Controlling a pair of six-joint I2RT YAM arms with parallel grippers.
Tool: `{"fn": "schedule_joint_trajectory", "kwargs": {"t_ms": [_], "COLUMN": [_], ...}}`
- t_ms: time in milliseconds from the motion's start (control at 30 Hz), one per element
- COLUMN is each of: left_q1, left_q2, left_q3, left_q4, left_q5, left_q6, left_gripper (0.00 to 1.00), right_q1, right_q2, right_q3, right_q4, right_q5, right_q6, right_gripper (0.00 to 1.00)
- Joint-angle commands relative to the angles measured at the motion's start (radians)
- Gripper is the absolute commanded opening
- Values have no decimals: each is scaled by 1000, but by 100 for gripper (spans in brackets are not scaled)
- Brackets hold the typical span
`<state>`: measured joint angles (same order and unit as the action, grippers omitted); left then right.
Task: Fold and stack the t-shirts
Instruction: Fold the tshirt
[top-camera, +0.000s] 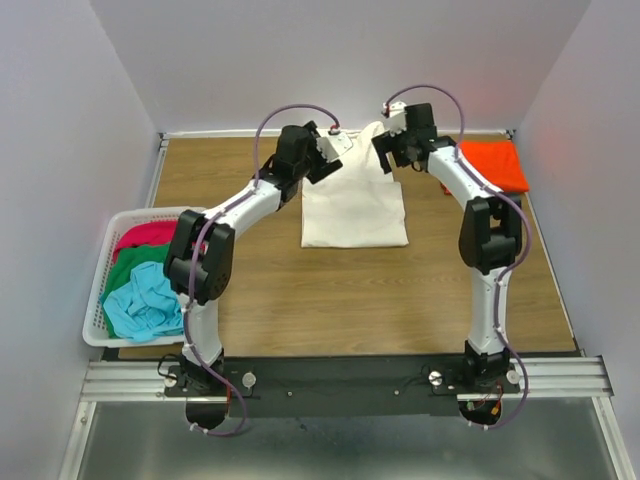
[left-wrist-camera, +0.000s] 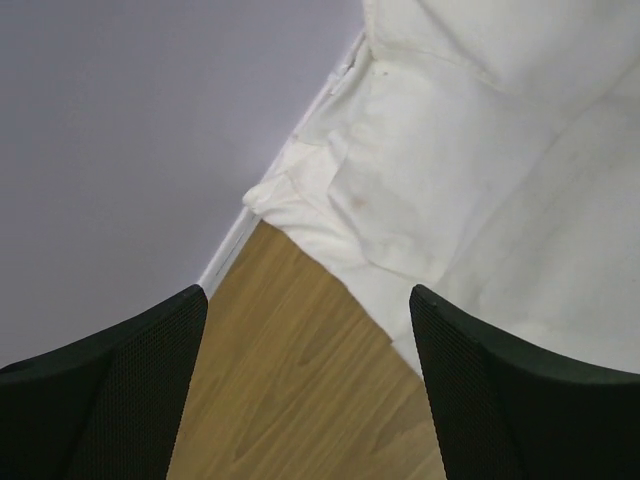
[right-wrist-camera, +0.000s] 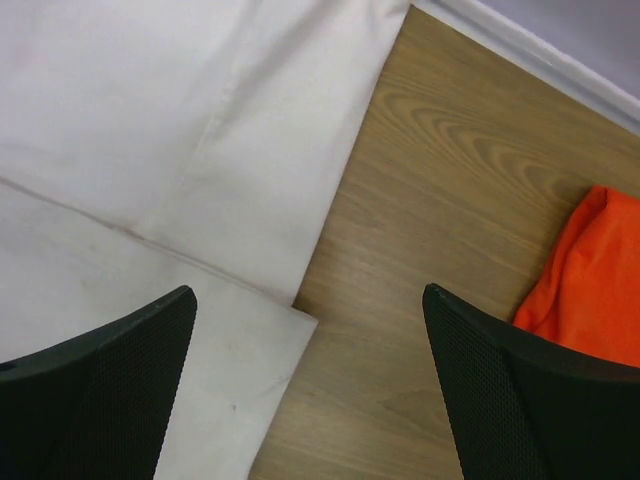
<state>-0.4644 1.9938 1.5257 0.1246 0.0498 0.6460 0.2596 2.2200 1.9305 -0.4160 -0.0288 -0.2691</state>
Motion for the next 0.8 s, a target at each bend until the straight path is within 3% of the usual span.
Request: {"fn": "schedule_joint_trajectory", "kwargs": {"t_ms": [0,67,100,133,167,233,367,600,767], "left_q1": [7,3,-5,-14,-41,-71,-125,-151,-151], "left_q2": [-193,-298,-331,-389,-415,-467,-460,-326,-262], "left_q3": [-91,-232,-336,-388,-439,-563,-642,-589,-569], "left_q4": [63,32,12,-2,-11,-17,-60,-163,-146], "left_q5": [85,232,267,292,307,327,322,279,236], "left_q6": [54,137,223,266,294,355,391,403,397], "left_gripper": [87,84,82,82,82,80,78,74,73], "right_q1": [-48,-68,-66,-66,-65,-53,-37,3,44], "right_q2": [-98,-201,-242,-273,-333,-374,-384,-387,-372], "right_q3": [-77,-224,-282,-333,-447,-546,-628,-692,-728], "right_q4": [-4,-82,-114,-160,-252,-265,-259,-179,-121], "right_q5": [-204,-491,-563,-626,-664,-648,-548,-456,-424], "right_q6": [-5,-256,-362,-487,-733,-902,-926,-857,-816], "right_gripper": [100,100,100,100,100,100,97,92,91]}}
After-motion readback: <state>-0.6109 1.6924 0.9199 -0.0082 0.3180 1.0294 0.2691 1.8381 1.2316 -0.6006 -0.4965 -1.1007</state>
